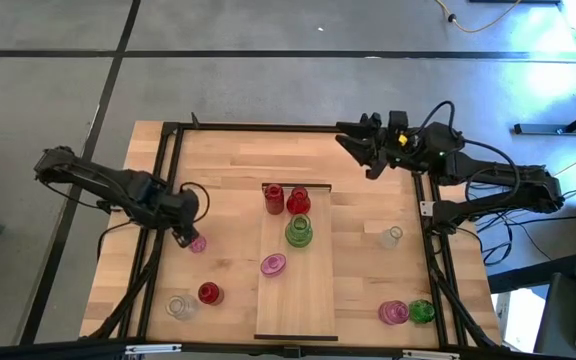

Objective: Sort vases onto shelf
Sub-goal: Put the top pink vase on the shelf aligned with the other pink vase

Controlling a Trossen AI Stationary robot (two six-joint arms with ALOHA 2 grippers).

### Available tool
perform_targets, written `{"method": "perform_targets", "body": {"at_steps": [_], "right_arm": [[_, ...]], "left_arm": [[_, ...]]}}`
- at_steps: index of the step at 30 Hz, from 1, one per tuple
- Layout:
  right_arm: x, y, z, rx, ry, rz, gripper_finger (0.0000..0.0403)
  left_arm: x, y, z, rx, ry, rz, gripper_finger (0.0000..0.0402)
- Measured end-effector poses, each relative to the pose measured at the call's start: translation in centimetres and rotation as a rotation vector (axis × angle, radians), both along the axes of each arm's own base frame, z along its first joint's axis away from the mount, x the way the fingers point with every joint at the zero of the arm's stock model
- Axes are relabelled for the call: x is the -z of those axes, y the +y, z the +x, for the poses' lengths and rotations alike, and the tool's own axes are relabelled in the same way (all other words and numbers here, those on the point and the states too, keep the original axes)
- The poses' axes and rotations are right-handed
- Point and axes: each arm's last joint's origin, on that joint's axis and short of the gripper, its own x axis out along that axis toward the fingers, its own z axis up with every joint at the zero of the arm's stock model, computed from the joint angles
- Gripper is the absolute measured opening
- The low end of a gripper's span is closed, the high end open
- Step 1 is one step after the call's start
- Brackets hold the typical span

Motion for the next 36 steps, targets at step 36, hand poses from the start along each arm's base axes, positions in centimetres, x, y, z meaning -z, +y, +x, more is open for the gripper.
{"method": "perform_targets", "body": {"at_steps": [36], "right_arm": [[-7.0, 2.6, 7.5, -0.364, -0.124, -0.403, 0.0223]], "left_arm": [[-16.7, 0.3, 1.1, 0.054, -0.563, 0.136, 0.0023]]}}
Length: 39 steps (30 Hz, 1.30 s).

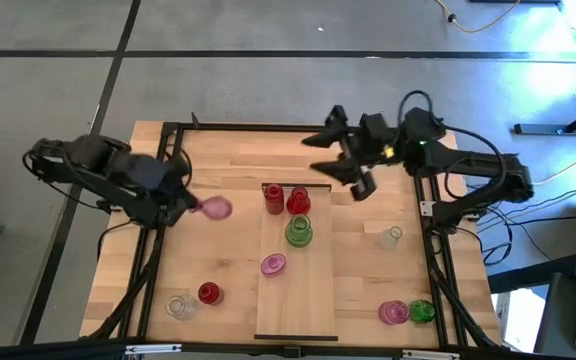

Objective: Sort vases onto shelf
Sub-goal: Put the top pink vase on the shelf aligned with the other pink vase

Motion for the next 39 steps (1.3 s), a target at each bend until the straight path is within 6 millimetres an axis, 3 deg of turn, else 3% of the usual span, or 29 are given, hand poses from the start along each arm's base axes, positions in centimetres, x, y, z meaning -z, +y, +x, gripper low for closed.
{"method": "perform_targets", "body": {"at_steps": [5, 8, 14, 20, 24, 31, 39], "right_arm": [[-1.5, 0.3, 3.4, 0.071, -0.001, -0.114, 0.0223], [-1.7, 0.1, 5.0, 0.096, 0.115, 0.012, 0.0223], [-0.5, 0.3, 7.5, 0.027, 0.441, -0.056, 0.0223], [-1.3, 0.6, 7.9, 0.0, 0.617, -0.122, 0.0223], [0.2, 0.7, 8.4, -0.042, 0.692, -0.125, 0.0223], [0.5, 1.5, 8.3, 0.025, 0.715, -0.172, 0.0223], [1.1, 1.3, 8.1, 0.026, 0.783, -0.181, 0.0223]], "left_arm": [[-3.4, -0.4, 2.4, 0.01, -0.084, 0.137, 0.0023], [-4.8, -0.7, 4.3, 0.03, -0.1, 0.192, 0.0023], [-5.9, -0.5, 7.8, 0.1, -0.081, 0.238, 0.0023], [-5.4, 0.9, 10.3, 0.166, 0.001, 0.25, 0.0023], [-6.1, 1.8, 11.0, 0.186, -0.038, 0.257, 0.0023], [-7.6, 2.6, 12.3, 0.222, -0.145, 0.275, 0.0023], [-7.3, 2.7, 14.0, 0.261, -0.188, 0.267, 0.0023]]}}
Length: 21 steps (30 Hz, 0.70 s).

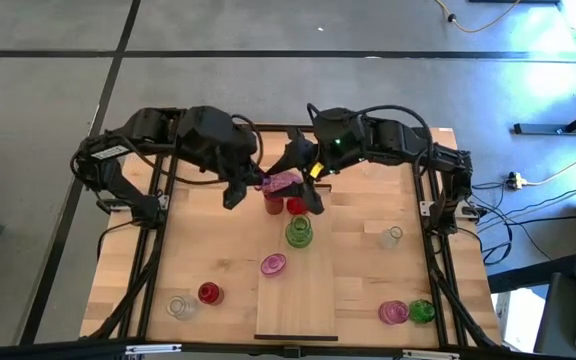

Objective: Sort vases onto shelf
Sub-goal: Put the top pink vase on the shelf aligned with the other pink vase

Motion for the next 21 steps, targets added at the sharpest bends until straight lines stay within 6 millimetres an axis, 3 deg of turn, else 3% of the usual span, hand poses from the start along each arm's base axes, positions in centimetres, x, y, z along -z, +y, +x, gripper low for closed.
{"method": "perform_targets", "body": {"at_steps": [7, 14, 21], "right_arm": [[1.5, 0.2, 0.4, -0.043, 0.109, 0.055, 0.0223], [2.5, 0.2, 0.9, -0.016, 0.17, 0.063, 0.0223], [2.9, -0.7, 1.1, 0.052, 0.2, 0.074, 0.0223]], "left_arm": [[1.0, -0.2, 1.7, 0.06, 0.023, -0.025, 0.0023], [1.2, -0.3, 1.7, 0.06, 0.042, -0.047, 0.0023], [-0.4, -0.3, 1.2, 0.048, -0.034, -0.031, 0.002]]}}
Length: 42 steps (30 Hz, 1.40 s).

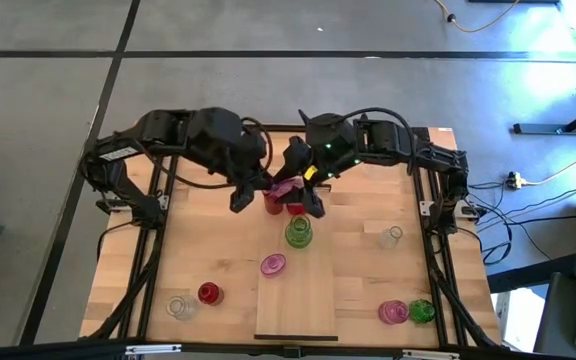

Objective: Sort vases onto shelf
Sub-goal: Put the top pink vase on the shelf aligned with the other pink vase

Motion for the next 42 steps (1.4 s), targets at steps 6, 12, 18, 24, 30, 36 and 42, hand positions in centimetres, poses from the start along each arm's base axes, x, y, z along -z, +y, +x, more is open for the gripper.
{"method": "perform_targets", "body": {"at_steps": [6, 12, 18, 24, 30, 36, 42], "right_arm": [[-0.2, -0.3, 0.1, 0.014, -0.017, 0.019, 0.0223], [-0.6, -0.1, 0.5, -0.021, -0.073, 0.048, 0.0201], [-0.6, 0.0, 0.5, -0.05, -0.081, 0.066, 0.0131], [-0.7, -0.1, 0.5, -0.044, -0.078, 0.087, 0.0131], [-0.9, -0.1, 0.6, -0.031, -0.098, 0.107, 0.0131], [-2.3, 0.0, -0.1, -0.009, -0.172, 0.085, 0.0131], [-3.7, 0.1, -1.3, 0.008, -0.217, 0.102, 0.0131]], "left_arm": [[-0.2, -0.1, -0.1, -0.006, -0.008, -0.001, 0.002], [0.0, -0.2, 0.5, 0.011, -0.006, -0.013, 0.002], [0.2, -0.3, 0.7, 0.024, 0.002, -0.018, 0.0022], [0.2, -0.3, 0.7, 0.022, 0.002, -0.015, 0.0032], [-0.1, -0.3, 0.2, 0.02, -0.008, -0.014, 0.0033], [-1.5, 0.0, -1.6, -0.043, -0.077, 0.035, 0.0038], [-2.1, 0.0, -1.6, -0.056, -0.139, 0.039, 0.0039]]}}
